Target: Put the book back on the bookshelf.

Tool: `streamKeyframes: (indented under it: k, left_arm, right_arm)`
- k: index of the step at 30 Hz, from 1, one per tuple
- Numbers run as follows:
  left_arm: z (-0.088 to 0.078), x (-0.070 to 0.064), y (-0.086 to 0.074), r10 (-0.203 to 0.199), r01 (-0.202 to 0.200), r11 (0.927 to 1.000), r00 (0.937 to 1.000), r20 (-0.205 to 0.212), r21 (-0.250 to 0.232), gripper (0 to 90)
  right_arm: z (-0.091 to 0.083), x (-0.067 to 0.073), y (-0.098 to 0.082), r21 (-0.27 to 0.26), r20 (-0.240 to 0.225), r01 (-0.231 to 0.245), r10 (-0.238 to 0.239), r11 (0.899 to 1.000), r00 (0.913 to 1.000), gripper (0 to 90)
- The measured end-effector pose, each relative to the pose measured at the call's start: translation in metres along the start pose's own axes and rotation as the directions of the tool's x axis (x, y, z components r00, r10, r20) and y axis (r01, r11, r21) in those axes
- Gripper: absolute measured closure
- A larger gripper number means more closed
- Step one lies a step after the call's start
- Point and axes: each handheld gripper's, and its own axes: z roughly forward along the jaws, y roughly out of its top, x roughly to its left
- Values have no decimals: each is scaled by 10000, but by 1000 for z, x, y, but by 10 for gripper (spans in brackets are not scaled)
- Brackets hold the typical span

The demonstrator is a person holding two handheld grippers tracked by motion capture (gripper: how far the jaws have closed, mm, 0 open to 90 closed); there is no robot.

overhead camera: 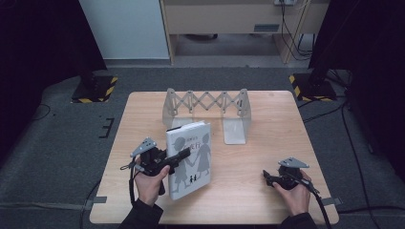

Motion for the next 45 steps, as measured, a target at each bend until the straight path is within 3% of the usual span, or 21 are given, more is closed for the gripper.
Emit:
streamKeyframes:
  k: [8, 15, 21, 22, 25, 33, 38, 45]
  left_arm:
    - [-11, 8, 14, 57, -84, 9994, 9968, -792, -346, 530]
    - [-13, 15, 26, 420, -489, 9979, 9879, -1495, -431, 529]
    - [-5, 25, 38, 466, -576, 9970, 9793, -1967, -508, 529]
    - [-1, 27, 42, 587, -693, 9967, 9749, -2150, -418, 529]
    - [6, 29, 48, 714, -812, 9962, 9693, -2354, -321, 530]
    - [19, 40, 59, 506, -620, 9975, 9621, -2680, -343, 529]
    - [26, 46, 70, 525, -695, 9965, 9519, -3018, -458, 529]
    - [35, 54, 77, 385, -600, 9967, 9433, -3297, -553, 528]
  right_arm:
    - [0, 0, 0, 11, -23, -22, 22, 10000, 10000, 188]
    - [1, 0, 0, 46, -86, 26, -25, 10000, 10000, 169]
    - [2, 1, 1, 105, -205, 158, -156, 9998, 9997, 127]
    - [2, 1, 1, 138, -253, 180, -176, 9997, 9995, 118]
    - [3, 1, 1, 210, -297, 225, -219, 9995, 9993, 92]
    - [4, 2, 2, 281, -402, 325, -314, 9991, 9987, 62]
    - [4, 2, 2, 296, -419, 355, -343, 9989, 9985, 56]
    - [4, 2, 2, 348, -464, 338, -322, 9988, 9984, 51]
